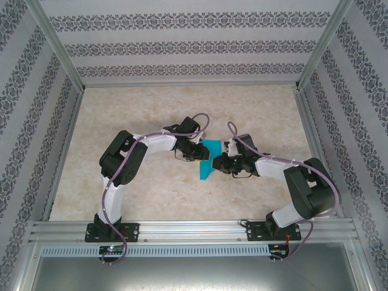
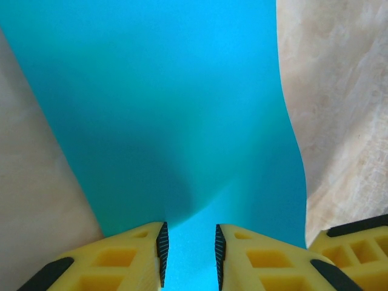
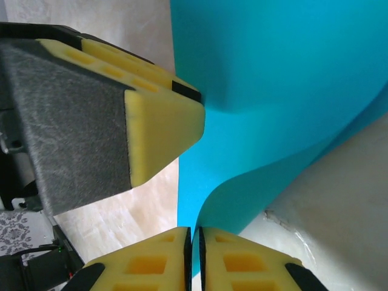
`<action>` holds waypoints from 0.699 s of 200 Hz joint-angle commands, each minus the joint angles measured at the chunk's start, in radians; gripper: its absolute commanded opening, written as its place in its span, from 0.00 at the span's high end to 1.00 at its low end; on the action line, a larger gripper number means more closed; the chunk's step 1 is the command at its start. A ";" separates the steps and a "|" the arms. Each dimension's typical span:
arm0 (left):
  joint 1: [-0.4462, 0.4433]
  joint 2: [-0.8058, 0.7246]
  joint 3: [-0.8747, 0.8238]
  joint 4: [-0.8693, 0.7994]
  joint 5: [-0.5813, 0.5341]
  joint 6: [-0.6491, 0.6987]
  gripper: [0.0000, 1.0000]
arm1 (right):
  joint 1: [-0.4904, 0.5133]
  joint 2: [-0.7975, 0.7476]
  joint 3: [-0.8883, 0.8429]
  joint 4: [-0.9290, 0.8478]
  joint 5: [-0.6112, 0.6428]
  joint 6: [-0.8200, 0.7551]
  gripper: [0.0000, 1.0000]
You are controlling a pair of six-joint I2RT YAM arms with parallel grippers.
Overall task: Fold a paper plane with a square sheet of paper (pick it up from the middle)
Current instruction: Third fold the triangle at the center of the table.
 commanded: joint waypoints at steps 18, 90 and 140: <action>-0.003 0.016 -0.007 -0.038 0.010 0.010 0.69 | 0.011 0.043 0.036 0.068 -0.005 0.027 0.86; 0.005 -0.007 -0.006 -0.039 0.028 0.006 0.68 | 0.010 0.126 0.066 0.100 0.017 0.047 0.87; 0.012 -0.026 0.009 -0.034 0.052 -0.002 0.66 | 0.019 0.160 0.095 0.064 0.023 0.025 0.86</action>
